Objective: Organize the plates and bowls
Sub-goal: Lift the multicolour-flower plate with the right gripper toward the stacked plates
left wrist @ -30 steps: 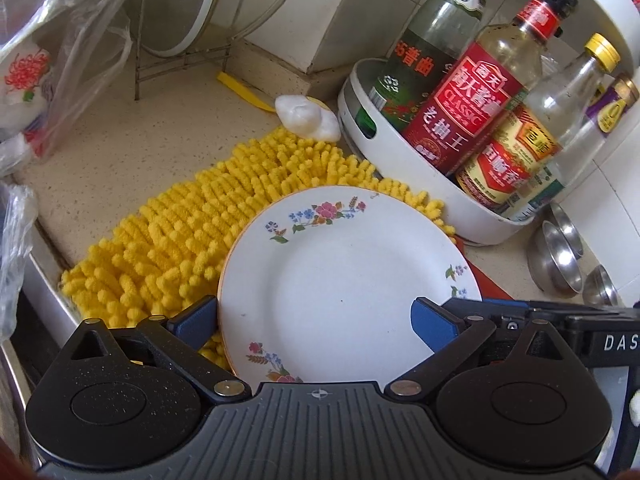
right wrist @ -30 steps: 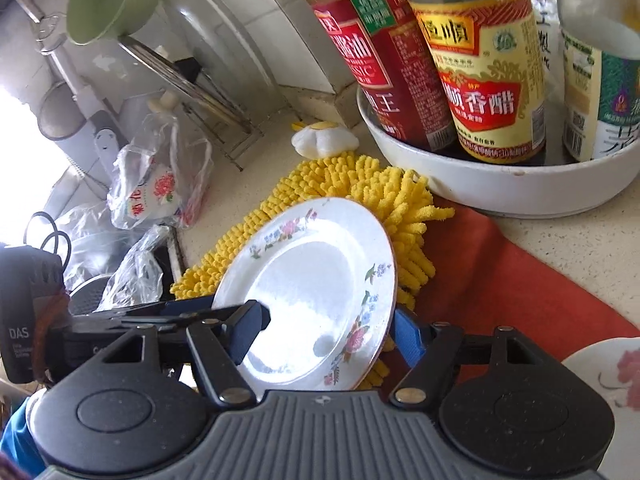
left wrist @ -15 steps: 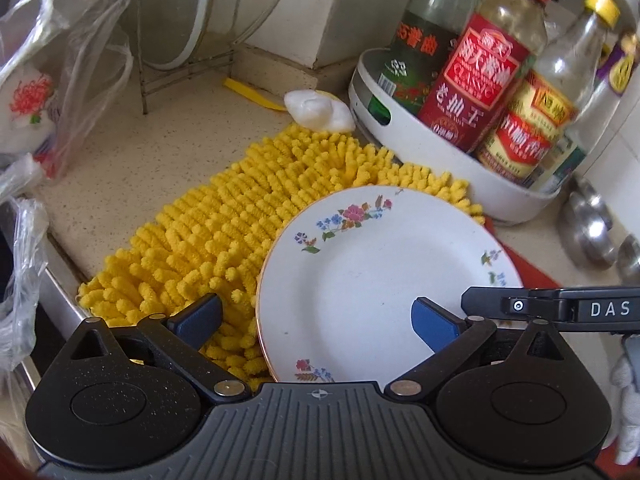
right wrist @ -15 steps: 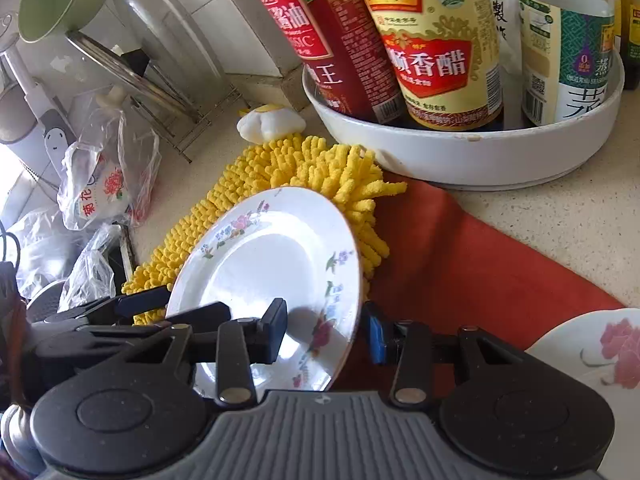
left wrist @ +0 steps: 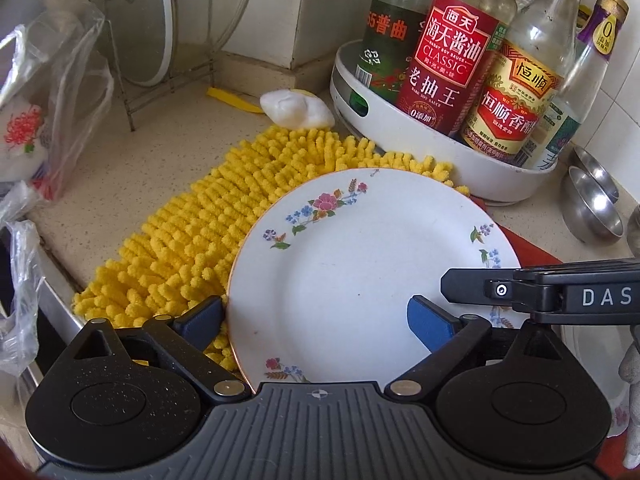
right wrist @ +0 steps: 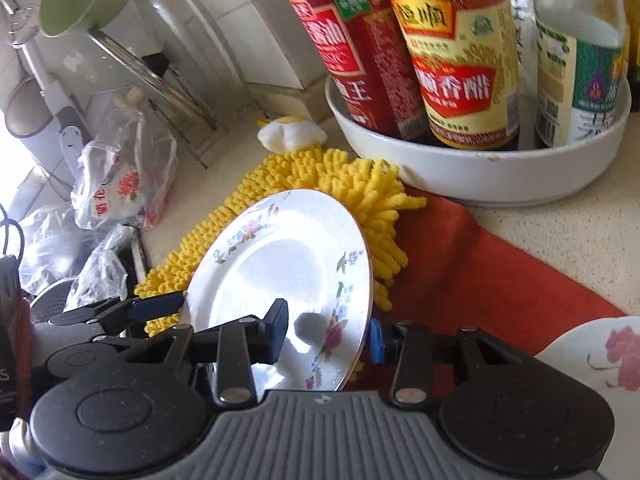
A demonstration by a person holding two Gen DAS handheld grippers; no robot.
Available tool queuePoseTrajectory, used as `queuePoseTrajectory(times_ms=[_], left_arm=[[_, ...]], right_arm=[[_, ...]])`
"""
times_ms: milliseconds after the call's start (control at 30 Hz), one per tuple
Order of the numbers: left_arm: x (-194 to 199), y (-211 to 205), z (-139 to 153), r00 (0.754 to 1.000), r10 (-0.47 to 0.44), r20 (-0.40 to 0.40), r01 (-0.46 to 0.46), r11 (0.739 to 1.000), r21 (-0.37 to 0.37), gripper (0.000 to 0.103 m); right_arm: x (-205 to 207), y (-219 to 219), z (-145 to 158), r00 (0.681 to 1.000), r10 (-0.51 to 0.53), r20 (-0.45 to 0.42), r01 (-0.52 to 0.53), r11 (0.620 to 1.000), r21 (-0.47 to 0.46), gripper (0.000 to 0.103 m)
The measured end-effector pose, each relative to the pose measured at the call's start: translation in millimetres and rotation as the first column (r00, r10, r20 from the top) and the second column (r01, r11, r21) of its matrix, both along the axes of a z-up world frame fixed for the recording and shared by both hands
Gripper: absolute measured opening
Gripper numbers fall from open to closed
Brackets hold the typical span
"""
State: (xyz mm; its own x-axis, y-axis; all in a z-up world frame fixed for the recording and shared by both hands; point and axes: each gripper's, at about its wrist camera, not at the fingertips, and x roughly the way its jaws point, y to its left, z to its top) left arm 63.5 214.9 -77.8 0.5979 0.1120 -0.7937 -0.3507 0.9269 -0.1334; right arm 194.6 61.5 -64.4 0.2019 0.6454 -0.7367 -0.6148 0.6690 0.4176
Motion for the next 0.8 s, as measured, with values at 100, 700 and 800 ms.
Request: queuePoseTrajectory(times_ms=[100, 700, 800], left_arm=[[-4.5, -7.1, 11.5, 0.997, -0.063, 0.050, 0.064, 0.998, -0.018, 0.079], [-15.0, 43.0, 0.5, 0.996, 0.066, 0.066, -0.041, 0.946, -0.323, 0.092], [-19.5, 46.9, 4.5, 0.993, 0.064, 0.103, -0.024, 0.937, -0.349, 0.091]], right_arm=[[-3.4, 1.2, 7.3, 1.000, 0.026, 0.003, -0.027, 0.999, 0.041, 0.036], [12.0, -8.2, -15.1, 0.992, 0.037, -0.120, -0.034, 0.999, 0.023, 0.036], [16.0, -9.6, -15.8, 0.990, 0.029, -0.137, -0.025, 0.999, 0.030, 0.036]])
